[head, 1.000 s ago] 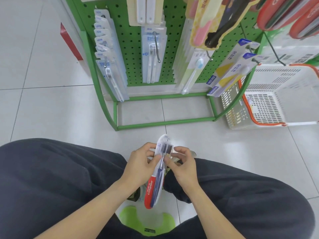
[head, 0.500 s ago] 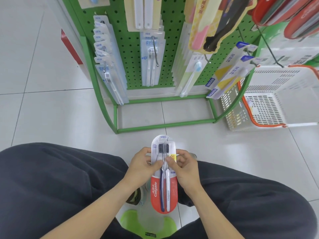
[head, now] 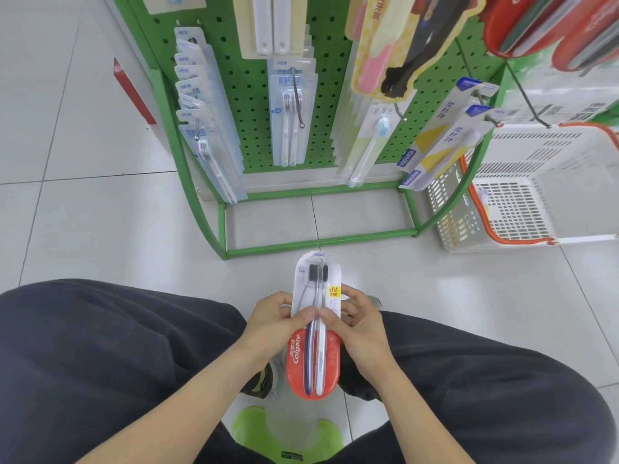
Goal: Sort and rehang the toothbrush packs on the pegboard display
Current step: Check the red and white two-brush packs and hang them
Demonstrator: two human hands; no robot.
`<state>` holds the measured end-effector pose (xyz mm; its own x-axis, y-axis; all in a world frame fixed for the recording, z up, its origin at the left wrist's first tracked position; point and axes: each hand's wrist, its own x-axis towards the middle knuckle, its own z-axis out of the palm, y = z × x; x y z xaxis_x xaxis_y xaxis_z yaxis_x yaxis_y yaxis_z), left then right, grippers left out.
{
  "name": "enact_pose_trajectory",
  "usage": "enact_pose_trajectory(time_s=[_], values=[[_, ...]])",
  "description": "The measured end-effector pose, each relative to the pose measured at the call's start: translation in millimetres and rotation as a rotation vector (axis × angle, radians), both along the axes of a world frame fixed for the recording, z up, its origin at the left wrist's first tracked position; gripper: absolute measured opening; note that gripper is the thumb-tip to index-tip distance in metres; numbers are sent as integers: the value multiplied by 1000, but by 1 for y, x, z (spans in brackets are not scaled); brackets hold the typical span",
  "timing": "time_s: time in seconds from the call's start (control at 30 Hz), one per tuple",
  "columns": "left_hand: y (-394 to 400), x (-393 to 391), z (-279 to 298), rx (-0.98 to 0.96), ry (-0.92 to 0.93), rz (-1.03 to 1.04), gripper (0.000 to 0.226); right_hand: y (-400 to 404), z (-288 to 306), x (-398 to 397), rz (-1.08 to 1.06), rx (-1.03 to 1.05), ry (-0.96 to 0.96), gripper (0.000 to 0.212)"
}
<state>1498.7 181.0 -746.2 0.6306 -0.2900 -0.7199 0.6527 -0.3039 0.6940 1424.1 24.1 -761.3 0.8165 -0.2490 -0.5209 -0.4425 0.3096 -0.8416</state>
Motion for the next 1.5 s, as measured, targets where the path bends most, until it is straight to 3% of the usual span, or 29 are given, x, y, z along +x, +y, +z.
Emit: enact_pose_trajectory(time_s=[0.1, 0.3, 0.57, 0.93, 1.17, 1.33, 1.5], values=[[0, 4, -4, 54, -44, 76, 24, -1, -1, 1, 99, 25, 18, 57], [2, 5, -7, -3, -10, 76, 19, 3, -3, 2, 55, 0, 42, 54], [2, 3, -14, 2, -34, 114, 14, -2, 3, 1, 157, -74, 73, 45], [-1, 0, -13, -3, -235, -101, 16, 2, 5, 4, 11, -127, 138, 20], [-4, -9, -14, 3, -194, -203, 40, -3, 1, 5, -4, -169, 132, 22], [-6, -10, -14, -3, -163, -108, 32, 1, -1, 6, 15, -155, 113, 23], [-4, -11, -14, -91, -15, -247, 26, -3, -2, 6, -130, -138, 92, 22]])
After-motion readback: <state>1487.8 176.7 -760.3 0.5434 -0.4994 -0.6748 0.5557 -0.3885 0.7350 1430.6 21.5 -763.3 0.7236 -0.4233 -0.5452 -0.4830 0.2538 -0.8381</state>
